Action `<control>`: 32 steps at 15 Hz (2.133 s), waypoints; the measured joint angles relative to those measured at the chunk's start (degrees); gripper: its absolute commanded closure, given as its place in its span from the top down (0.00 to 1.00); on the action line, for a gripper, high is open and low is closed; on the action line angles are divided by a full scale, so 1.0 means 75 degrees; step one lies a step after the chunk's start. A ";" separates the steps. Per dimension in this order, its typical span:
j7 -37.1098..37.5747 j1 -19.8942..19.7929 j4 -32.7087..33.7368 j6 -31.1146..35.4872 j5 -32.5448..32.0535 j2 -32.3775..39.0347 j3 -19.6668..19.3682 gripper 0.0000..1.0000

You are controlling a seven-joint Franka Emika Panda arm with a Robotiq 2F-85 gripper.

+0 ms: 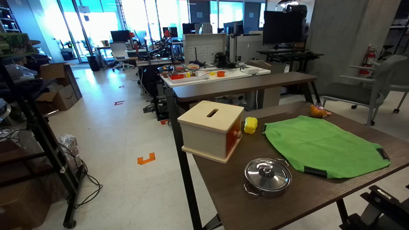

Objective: Remove the lid from the pot

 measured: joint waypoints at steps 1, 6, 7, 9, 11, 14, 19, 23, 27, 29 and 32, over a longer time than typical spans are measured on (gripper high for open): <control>0.0008 -0.0044 0.0000 0.0015 -0.0015 0.0026 -0.0001 1.00; -0.0007 -0.0202 0.0005 0.0122 -0.0579 0.0486 -0.0020 1.00; -0.0010 -0.0207 0.0004 0.0145 -0.0802 0.0637 -0.0020 1.00; -0.0020 -0.0213 -0.0004 0.0281 -0.1260 0.0982 -0.0021 1.00; -0.0035 -0.0219 -0.0025 0.0490 -0.1715 0.1357 -0.0035 1.00; -0.0034 -0.0257 -0.0122 0.1145 -0.2264 0.1921 -0.0119 1.00; 0.0284 -0.0308 -0.0220 0.3168 -0.2589 0.3116 -0.0351 1.00; 0.0866 -0.0212 -0.0246 0.5027 -0.2662 0.4328 -0.0378 1.00; 0.1139 0.0162 -0.0175 0.6412 -0.2664 0.5494 -0.0534 1.00; 0.1132 0.0367 -0.0067 0.6934 -0.2608 0.6000 -0.0633 1.00; 0.0911 0.0632 0.0139 0.7296 -0.2176 0.6642 -0.0652 1.00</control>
